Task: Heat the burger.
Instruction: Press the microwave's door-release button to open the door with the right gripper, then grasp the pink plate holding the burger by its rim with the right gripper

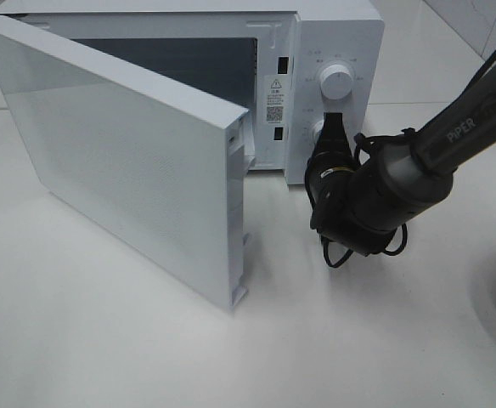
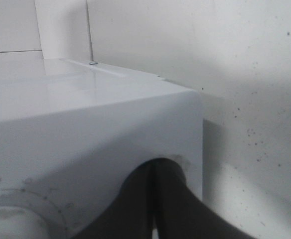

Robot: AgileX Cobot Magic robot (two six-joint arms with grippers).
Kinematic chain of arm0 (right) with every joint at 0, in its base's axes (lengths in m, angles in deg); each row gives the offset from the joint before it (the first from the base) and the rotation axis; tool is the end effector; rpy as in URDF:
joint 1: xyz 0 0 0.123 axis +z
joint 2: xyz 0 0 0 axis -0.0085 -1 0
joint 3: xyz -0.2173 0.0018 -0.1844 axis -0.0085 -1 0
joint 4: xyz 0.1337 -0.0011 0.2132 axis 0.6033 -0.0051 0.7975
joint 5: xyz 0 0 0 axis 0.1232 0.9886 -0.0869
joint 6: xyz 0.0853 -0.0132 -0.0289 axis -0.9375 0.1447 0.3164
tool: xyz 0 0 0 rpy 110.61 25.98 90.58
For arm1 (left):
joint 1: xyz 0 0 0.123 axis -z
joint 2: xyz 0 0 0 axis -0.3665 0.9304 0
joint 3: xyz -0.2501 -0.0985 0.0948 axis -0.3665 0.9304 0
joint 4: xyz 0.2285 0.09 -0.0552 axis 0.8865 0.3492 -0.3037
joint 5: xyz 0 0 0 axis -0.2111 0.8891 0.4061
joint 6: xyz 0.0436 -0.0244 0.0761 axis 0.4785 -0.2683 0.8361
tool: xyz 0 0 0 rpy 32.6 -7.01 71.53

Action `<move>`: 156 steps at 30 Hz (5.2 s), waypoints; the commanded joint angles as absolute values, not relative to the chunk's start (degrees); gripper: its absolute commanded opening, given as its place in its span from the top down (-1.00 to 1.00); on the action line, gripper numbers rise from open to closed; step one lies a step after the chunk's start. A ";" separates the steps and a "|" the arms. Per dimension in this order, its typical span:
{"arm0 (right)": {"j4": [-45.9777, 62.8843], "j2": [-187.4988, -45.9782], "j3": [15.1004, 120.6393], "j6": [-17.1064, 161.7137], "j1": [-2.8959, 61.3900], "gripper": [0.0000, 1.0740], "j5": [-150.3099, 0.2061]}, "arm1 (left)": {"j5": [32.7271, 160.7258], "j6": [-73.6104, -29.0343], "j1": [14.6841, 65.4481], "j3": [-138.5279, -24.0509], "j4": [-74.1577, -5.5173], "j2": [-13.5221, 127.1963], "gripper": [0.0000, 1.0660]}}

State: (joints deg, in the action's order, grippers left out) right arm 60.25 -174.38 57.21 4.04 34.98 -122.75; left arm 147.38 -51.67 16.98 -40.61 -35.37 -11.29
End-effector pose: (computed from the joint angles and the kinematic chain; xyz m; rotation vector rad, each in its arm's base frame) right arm 0.3538 0.1754 0.0788 1.4703 1.4269 0.8925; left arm -0.0061 -0.0146 0.2814 -0.0083 2.0412 -0.1251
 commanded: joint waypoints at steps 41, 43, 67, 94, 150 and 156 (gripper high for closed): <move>33.72 -150.08 37.16 36.75 33.95 0.93 -93.30 | 146.92 -51.78 17.26 -40.61 -35.88 -11.17 -0.71; 31.20 -149.11 37.16 37.61 33.54 0.93 -90.55 | 146.92 -51.78 17.26 -40.61 -35.88 -11.17 -0.71; -0.66 -129.29 41.40 50.22 31.94 0.83 -45.97 | 146.92 -51.78 17.26 -40.61 -35.88 -11.17 -0.71; -2.38 -129.34 49.76 57.09 19.22 0.35 -23.17 | 146.92 -51.78 17.26 -40.61 -35.88 -11.17 -0.71; -5.99 -144.13 42.89 60.70 1.86 -0.49 -34.00 | 146.92 -51.78 17.26 -40.61 -35.88 -11.17 -0.71; -4.67 -147.22 42.89 60.70 1.86 -0.45 -35.72 | 146.92 -51.78 17.26 -40.61 -35.88 -11.17 -0.71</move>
